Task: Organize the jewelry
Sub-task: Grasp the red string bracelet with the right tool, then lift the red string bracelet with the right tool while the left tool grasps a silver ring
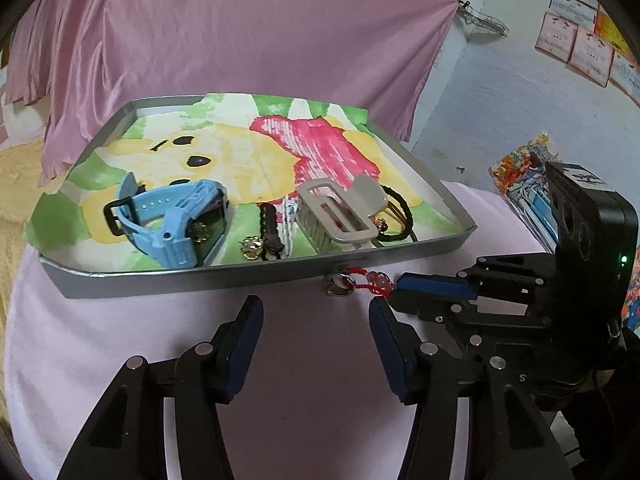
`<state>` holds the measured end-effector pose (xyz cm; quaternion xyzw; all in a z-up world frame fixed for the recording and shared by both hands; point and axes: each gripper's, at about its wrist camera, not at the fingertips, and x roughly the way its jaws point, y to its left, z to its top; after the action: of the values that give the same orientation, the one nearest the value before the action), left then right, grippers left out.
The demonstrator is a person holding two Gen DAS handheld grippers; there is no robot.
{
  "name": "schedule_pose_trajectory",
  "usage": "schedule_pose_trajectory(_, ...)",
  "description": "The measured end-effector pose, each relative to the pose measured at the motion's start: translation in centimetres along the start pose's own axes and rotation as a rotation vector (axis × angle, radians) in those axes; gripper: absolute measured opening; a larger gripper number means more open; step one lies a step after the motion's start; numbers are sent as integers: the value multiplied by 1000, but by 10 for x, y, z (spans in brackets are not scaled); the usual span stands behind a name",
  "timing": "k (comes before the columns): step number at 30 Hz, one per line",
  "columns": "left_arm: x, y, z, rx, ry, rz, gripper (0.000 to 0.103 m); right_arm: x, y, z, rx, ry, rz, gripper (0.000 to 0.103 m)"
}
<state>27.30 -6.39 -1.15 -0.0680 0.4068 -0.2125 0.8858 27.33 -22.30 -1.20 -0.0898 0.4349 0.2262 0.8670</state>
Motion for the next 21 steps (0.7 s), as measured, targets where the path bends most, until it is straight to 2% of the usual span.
schedule_pose_trajectory(8,14,-13,5,19,26,7,52,-3,-12,-6,30,-4,-16,7)
schedule_pose_trajectory(10,19,-16,6,25,37,19,44,-5,-15,-8,39,-7,-16,7)
schedule_pose_trajectory(14,23,-20,7,28,41,35,43,-5,-17,-9,50,-12,-15,7)
schedule_pose_trajectory(21,27,-23,10,25,45,50,35,-4,-18,-9,59,-16,-8,7)
